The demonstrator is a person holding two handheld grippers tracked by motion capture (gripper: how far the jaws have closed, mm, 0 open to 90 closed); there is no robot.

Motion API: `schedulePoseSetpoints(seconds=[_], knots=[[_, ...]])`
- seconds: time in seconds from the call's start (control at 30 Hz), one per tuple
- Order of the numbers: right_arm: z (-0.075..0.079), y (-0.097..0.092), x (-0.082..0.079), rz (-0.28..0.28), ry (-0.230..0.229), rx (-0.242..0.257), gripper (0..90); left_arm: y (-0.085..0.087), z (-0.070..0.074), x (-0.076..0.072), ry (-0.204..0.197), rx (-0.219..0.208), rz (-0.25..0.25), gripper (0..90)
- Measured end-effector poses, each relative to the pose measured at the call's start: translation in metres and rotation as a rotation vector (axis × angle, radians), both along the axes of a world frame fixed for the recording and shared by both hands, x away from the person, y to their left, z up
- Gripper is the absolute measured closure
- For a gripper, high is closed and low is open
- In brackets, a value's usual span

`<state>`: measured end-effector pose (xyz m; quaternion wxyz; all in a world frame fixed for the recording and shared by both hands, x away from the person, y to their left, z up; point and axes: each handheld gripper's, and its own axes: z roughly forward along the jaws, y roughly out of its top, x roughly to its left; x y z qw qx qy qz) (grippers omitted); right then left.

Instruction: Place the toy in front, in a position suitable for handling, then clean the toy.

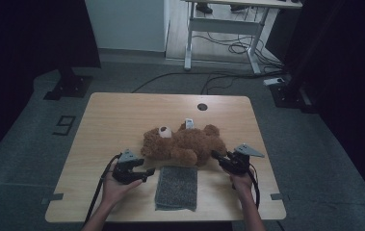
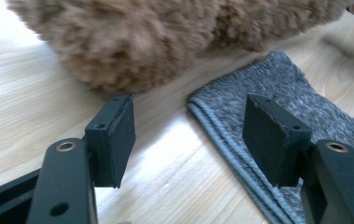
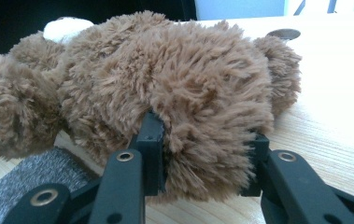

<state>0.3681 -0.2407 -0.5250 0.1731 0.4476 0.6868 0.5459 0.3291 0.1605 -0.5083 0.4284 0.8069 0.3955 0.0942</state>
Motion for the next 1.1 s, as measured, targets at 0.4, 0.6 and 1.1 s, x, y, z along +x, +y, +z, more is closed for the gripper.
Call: schedulePoseSetpoints(seconds=[0.4,0.6,1.1], knots=[[-0.002,-0.001,-0.002,0.005,0.005,-0.002,62.3,-0.034,-0.013,-0.001,0.019,0.040,-0.052,31.4],[-0.002,-0.001,-0.002,0.006,0.007,0.001,62.2,-0.045,-0.020,0.004,0.022,0.060,-0.070,29.2],[-0.002,-0.002,-0.003,0.008,0.010,0.003,62.0,-0.063,-0.038,0.011,0.017,0.111,-0.081,25.9]])
